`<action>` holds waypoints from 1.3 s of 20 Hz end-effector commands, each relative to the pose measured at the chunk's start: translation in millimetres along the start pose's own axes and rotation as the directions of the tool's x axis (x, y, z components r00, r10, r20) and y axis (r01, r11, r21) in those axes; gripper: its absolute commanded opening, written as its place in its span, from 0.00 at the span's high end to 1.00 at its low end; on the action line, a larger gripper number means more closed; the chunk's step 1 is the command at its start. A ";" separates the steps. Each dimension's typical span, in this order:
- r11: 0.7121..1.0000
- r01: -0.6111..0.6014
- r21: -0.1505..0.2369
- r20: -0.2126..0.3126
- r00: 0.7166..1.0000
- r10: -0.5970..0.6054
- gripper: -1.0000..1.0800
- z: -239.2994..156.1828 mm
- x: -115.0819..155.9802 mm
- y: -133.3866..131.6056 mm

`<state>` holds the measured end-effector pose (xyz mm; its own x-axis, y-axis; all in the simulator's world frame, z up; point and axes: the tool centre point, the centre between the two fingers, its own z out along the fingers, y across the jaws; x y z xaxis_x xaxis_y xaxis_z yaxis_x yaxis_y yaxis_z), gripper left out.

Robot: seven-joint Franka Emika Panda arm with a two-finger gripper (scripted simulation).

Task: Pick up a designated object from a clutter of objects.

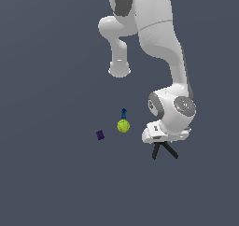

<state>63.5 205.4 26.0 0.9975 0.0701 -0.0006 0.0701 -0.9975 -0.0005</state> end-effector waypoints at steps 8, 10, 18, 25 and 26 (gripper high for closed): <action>1.000 -0.002 -0.001 -0.001 1.000 0.001 1.00 6.8 1.2 0.7; 1.000 -0.002 -0.001 -0.001 1.000 0.001 1.00 6.8 1.2 0.7; 1.000 0.000 0.001 -0.003 1.000 0.000 1.00 -1.2 2.9 -0.4; 1.000 0.000 0.001 -0.003 1.000 0.000 1.00 -37.8 9.7 2.7; 1.000 0.000 0.001 -0.003 1.000 0.000 1.00 -45.6 11.1 3.3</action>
<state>71.8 203.4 59.2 0.9975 0.0707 -0.0004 0.0707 -0.9975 -0.0007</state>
